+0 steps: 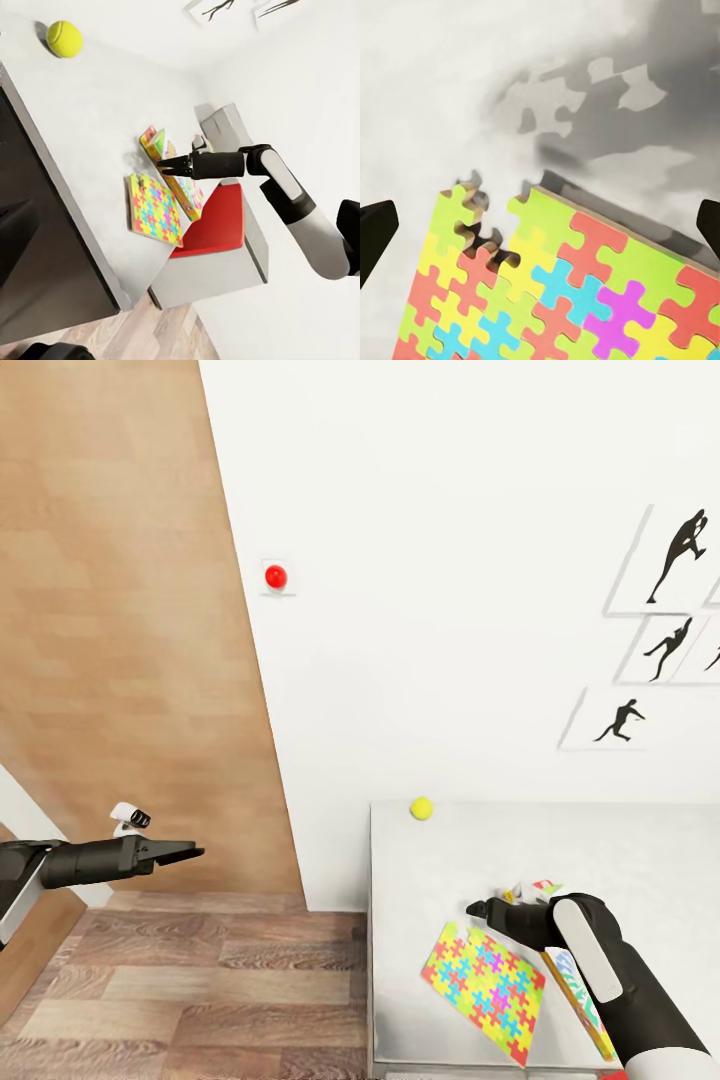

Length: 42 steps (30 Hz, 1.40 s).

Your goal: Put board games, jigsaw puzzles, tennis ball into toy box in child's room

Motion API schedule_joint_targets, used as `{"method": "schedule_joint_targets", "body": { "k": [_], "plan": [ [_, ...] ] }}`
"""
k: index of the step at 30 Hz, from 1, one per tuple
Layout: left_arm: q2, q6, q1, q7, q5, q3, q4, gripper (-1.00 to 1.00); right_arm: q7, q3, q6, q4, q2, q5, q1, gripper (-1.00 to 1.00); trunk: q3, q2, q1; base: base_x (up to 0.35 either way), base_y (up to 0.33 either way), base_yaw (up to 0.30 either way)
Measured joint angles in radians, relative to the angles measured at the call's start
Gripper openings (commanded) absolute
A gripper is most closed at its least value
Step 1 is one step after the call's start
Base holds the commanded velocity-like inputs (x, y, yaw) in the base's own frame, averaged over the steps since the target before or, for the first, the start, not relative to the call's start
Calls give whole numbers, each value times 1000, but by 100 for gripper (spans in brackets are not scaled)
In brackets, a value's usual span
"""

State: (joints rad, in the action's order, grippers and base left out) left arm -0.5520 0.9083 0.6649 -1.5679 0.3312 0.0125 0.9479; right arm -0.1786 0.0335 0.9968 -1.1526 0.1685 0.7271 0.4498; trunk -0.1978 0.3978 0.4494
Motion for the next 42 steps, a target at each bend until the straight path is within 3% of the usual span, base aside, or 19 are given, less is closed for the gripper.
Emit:
{"method": "schedule_joint_targets", "body": {
  "k": [42],
  "plan": [
    [-1, -1, 0, 0, -1, 1, 0, 100, 5, 0, 2, -2, 0, -7, 1, 100, -68, 1, 0, 0, 0, 0]
  ]
}}
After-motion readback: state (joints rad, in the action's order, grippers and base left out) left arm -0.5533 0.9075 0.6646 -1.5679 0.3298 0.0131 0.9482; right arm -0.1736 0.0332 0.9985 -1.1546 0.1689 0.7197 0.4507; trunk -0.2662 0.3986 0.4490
